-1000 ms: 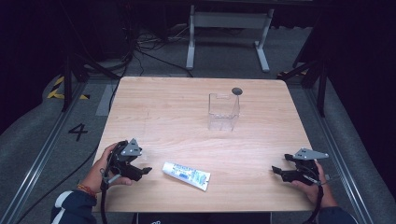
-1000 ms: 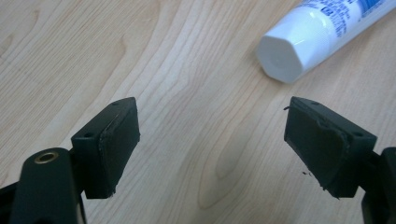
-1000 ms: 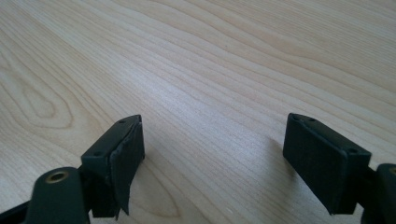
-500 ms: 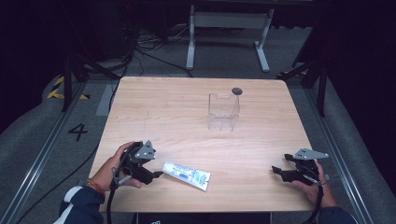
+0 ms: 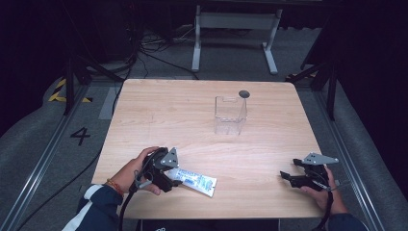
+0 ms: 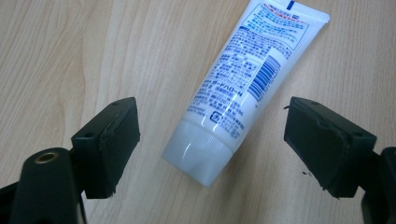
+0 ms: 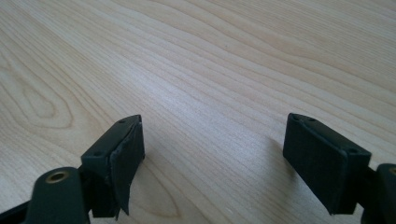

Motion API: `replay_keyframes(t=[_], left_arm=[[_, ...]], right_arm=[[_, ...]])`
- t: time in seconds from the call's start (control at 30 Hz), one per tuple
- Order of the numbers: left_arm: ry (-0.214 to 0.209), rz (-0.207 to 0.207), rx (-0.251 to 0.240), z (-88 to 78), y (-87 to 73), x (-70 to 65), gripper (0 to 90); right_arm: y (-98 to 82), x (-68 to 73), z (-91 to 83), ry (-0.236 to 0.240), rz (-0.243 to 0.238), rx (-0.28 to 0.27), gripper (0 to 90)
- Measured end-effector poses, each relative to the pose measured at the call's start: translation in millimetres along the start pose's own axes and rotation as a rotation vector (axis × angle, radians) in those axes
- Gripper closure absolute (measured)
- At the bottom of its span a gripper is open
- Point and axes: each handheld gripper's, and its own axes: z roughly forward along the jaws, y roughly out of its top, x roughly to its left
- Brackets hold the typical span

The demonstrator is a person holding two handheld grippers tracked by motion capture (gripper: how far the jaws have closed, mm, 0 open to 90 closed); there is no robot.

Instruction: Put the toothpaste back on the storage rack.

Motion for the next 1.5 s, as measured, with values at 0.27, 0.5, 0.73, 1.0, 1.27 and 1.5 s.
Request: replay_keyframes(t=[0.27, 0.5, 0.73, 1.0, 1.27, 1.5], left_arm=[[-0.044, 0.046, 0.025, 15.7, 13.4, -4.4, 20.4], [-0.086, 0.075, 0.046, 27.5, 21.5, -7.2, 21.6], [-0.108, 0.098, 0.065, 39.0, 27.5, -9.8, 22.1], [-0.137, 0.116, 0.087, 51.9, 34.8, -12.5, 23.3], [-0.164, 0.137, 0.118, 63.7, 40.8, -14.3, 23.4], [-0.18, 0.132, 0.111, 66.5, 45.2, -13.5, 27.4]], right_arm=[[0.0, 0.1, 0.0, 0.0, 0.001, 0.0, 21.1], [0.0, 0.1, 0.0, 0.0, 0.001, 0.0, 21.1], [0.0, 0.0, 0.0, 0.0, 0.0, 0.0, 21.1], [0.0, 0.0, 0.0, 0.0, 0.0, 0.0, 21.1], [0.0, 0.1, 0.0, 0.0, 0.001, 0.0, 21.1], [0.0, 0.0, 0.0, 0.0, 0.001, 0.0, 21.1]])
